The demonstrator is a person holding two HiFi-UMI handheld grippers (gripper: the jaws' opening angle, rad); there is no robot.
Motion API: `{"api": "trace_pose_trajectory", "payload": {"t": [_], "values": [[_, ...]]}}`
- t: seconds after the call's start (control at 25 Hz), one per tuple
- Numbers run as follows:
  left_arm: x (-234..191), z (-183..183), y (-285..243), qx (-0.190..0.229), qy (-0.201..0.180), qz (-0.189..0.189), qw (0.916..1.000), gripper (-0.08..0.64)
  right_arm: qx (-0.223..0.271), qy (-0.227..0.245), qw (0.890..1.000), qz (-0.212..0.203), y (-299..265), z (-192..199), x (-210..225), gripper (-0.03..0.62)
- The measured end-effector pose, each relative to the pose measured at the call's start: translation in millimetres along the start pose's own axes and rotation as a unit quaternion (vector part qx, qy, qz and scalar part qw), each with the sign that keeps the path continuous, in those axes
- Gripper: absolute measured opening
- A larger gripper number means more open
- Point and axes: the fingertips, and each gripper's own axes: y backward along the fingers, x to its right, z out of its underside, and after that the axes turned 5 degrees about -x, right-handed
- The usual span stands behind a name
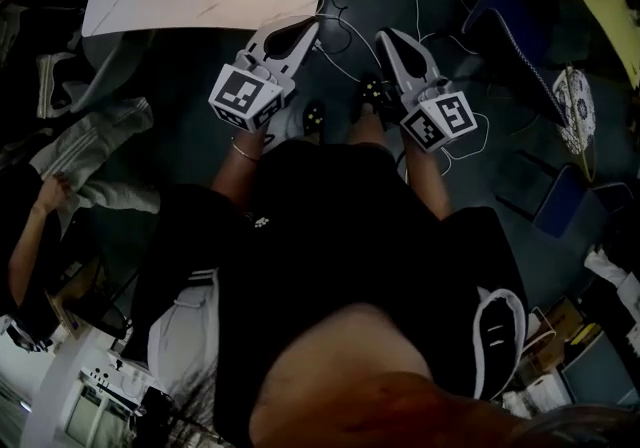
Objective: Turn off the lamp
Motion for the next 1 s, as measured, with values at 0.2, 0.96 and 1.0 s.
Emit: {"api": "trace_pose_trajectory", "payload": {"t": [0.2, 0.96, 1.0], "values": [[-1.8, 10.1, -25.8, -0.005, 0.008, -0.012, 0.9999, 0.006, -0.022, -0.009, 1.000, -0.015, -6.5, 6.3, 30.4, 0.001], [-26.0, 66.9, -96.6, -0.015, 0.041, -0.066, 0.9968, 0.006, -0.114, 0.033, 0.992, -0.044, -86.9, 61.5, 133.0, 0.018], [-26.9, 71.0, -98.0, -0.019, 0.045, -0.069, 0.9965, 0.007, -0.117, 0.036, 0.991, -0.045, -92.3, 65.5, 136.8, 0.021]]}}
